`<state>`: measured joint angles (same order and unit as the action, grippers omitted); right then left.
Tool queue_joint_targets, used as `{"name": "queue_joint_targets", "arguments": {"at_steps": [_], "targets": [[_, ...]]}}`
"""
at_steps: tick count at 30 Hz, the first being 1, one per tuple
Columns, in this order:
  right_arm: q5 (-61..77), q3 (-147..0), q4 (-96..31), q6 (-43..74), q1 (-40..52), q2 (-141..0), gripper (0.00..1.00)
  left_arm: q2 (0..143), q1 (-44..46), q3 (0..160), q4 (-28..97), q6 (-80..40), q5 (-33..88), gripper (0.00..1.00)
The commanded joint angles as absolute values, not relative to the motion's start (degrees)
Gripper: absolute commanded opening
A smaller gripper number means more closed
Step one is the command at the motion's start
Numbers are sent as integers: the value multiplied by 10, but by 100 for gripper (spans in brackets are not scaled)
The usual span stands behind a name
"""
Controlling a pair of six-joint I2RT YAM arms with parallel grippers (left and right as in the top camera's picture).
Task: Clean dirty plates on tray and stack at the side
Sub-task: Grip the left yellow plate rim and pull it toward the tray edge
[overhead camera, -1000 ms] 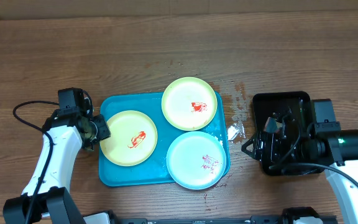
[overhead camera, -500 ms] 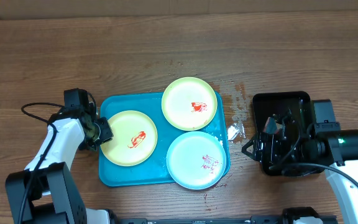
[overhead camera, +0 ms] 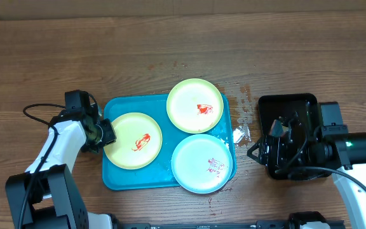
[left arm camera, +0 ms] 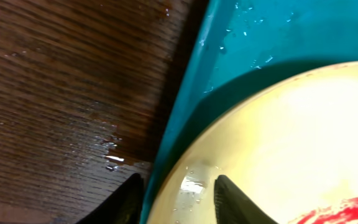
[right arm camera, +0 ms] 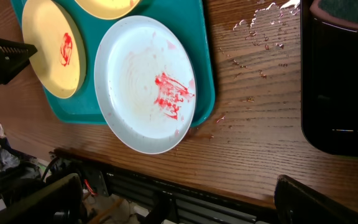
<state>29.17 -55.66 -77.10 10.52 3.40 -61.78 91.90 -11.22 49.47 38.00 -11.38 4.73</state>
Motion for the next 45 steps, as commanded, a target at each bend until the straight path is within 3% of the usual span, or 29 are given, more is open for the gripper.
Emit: {"name": "queue_joint_targets", "arguments": {"at_steps": [1,13,30,45], "targets": [[297,-566,-768,107,34,-618,100,921,-107,505,376,-102,73,44],[297,-566,-764,107,34,-628,100,921,-104,529,379,-102,74,38],[297,-566,-771,107,34,-688,100,924,-79,580,391,-99,44,49],[309,-566,-795,105,34,-688,100,1011,-79,580,354,-76,52,43]]}}
